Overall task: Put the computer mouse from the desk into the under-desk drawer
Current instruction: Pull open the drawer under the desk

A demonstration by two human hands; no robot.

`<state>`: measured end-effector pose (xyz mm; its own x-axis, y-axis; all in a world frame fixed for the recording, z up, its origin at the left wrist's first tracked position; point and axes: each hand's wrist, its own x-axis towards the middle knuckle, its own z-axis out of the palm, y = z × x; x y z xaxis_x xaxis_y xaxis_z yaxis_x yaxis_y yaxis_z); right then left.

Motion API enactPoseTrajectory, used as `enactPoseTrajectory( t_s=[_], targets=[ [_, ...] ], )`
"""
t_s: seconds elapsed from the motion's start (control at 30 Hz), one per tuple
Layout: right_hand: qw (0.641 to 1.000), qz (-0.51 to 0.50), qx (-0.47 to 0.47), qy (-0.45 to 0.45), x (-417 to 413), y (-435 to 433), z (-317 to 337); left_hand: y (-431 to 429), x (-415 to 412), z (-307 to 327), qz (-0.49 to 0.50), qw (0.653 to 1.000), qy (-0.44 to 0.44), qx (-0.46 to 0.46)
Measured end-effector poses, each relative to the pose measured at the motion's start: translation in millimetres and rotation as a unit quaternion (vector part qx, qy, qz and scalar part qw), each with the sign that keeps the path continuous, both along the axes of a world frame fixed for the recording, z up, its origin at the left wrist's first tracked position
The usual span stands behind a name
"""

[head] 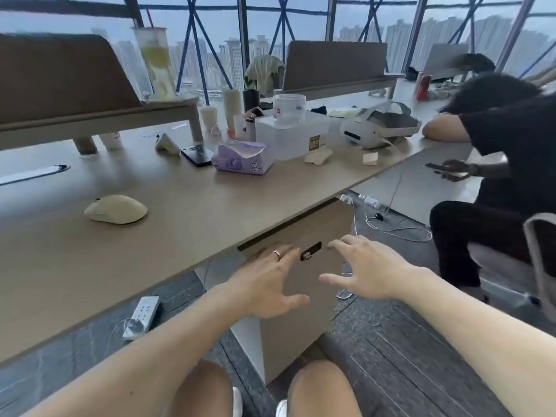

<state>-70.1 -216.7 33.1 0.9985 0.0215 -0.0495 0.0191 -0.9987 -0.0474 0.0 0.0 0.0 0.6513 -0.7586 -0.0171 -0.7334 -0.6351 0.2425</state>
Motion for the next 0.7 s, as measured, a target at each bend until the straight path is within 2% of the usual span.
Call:
enactPoseTrajectory(
  t_s=[0.13, 0.27, 0.3, 0.37, 0.47, 0.53, 0.6, 0.7],
  targets=[
    [1.000, 0.016, -0.020, 0.010, 24.4, -5.1, -31.0, 2.6, 23.3, -24.3, 0.051, 0.998, -0.031, -0.010],
    [1.000, -0.017, 0.012, -0.003, 55.3, -7.0, -58.0, -0.9, 29.6, -40.2, 0.041, 0.992, -0.112, -0.030],
    [0.998, -0.038, 0.039, -0.005, 63.1, -7.1, -65.1, -0.5, 29.8, -42.1, 0.038, 0.991, -0.126, -0.037],
    [0.982, -0.107, 0.157, -0.005, 79.9, -7.1, -82.4, 2.6, 31.3, -46.6, 0.033, 0.988, -0.142, -0.048],
    [0.907, -0.203, 0.369, 0.004, 103.4, -7.6, -109.2, 6.4, 32.8, -53.1, 0.041, 0.984, -0.156, -0.078],
    [0.826, -0.268, 0.495, 0.026, 114.5, 0.0, -119.6, 4.3, 30.6, -57.4, 0.060, 0.979, -0.164, -0.106],
    [0.751, -0.318, 0.576, 0.043, 119.9, 9.4, -121.3, -0.1, 28.7, -61.8, 0.078, 0.976, -0.166, -0.119],
    [0.680, -0.334, 0.650, 0.060, 119.6, 17.5, -115.8, -3.3, 32.0, -64.9, 0.096, 0.969, -0.166, -0.152]
  ],
)
